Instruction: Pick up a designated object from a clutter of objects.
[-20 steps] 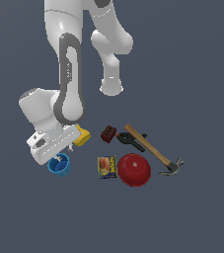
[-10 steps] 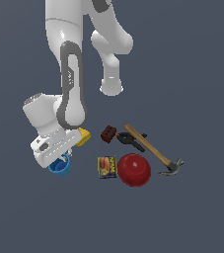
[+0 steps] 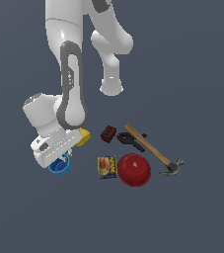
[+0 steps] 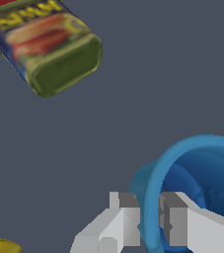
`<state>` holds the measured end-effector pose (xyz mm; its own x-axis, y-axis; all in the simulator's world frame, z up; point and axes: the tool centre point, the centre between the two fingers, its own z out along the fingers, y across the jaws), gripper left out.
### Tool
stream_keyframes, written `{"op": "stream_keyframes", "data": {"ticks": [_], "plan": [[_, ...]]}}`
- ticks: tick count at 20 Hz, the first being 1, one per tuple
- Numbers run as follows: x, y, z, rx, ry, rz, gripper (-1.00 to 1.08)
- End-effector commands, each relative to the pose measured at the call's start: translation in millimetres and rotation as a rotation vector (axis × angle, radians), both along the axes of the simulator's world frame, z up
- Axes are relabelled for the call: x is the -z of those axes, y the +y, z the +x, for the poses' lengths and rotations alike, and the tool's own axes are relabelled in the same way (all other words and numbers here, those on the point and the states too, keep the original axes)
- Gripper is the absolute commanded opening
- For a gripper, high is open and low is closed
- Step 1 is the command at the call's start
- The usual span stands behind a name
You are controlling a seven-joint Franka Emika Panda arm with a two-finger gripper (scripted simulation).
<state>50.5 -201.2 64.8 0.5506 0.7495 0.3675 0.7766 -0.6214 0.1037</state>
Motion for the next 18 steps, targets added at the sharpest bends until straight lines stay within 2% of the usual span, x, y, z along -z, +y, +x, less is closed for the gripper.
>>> {"op": "stream_keyframes", "data": {"ticks": [1,9,18], "plan": [[-2.0,1.2,0.3,0.0,0.0,0.0,-1.0],[-30.2,16.7,1.0,0.0,-0.001,0.0,-1.0],[-99.2,54.6,3.2,0.001,0.0,0.0,-1.0]]}}
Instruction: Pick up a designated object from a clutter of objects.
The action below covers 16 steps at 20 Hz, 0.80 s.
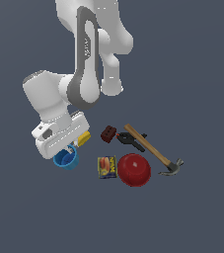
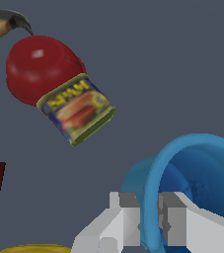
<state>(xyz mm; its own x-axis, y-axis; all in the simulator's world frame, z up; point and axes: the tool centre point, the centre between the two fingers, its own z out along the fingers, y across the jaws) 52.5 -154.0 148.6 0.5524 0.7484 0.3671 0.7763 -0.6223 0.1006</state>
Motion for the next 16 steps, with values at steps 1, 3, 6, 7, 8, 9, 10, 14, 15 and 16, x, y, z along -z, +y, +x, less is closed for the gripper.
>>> {"op": "stream_keyframes", "data": {"ticks": [1,3,6,7,8,9,10,14,15,16], "plan": [[-25.2,12.7,1.6,0.0,-0.003,-0.001,-1.0],[-45.7,23.7,2.3,0.001,-0.003,-0.002,-1.0],[-76.5,40.3,3.6,0.001,-0.003,-0.003,-1.0],[-86.8,45.8,4.1,0.001,-0.002,-0.003,-1.0],[-97.2,51.3,4.5,0.002,-0.002,-0.004,-1.0],[-107.8,56.9,5.0,0.002,-0.002,-0.004,-1.0],[-118.4,62.6,5.6,0.002,-0.002,-0.005,-1.0],[-160.1,84.7,7.9,0.002,-0.002,-0.006,-1.0],[-169.7,89.8,8.5,0.002,-0.002,-0.006,-1.0],[-178.9,94.6,9.1,0.002,-0.002,-0.006,-1.0]]}}
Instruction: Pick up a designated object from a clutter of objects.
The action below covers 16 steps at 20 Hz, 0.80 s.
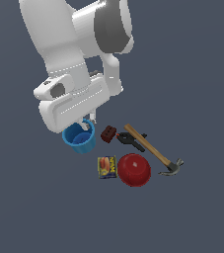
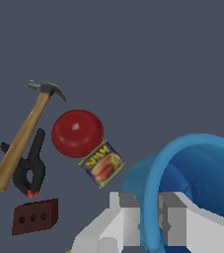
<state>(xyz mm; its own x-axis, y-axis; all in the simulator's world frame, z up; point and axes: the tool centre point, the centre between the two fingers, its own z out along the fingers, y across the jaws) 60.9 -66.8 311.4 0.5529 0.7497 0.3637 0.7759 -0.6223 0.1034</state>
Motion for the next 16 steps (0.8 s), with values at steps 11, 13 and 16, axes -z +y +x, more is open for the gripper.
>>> {"op": "stream_keyframes", "data": {"ticks": [11,13,16], "plan": [[-84.1,44.0,7.2,-0.001,-0.003,0.0,-1.0],[-88.3,46.3,8.1,-0.002,-0.003,0.001,-1.0],[-90.2,47.4,8.8,-0.002,-0.003,0.002,-1.0]]}}
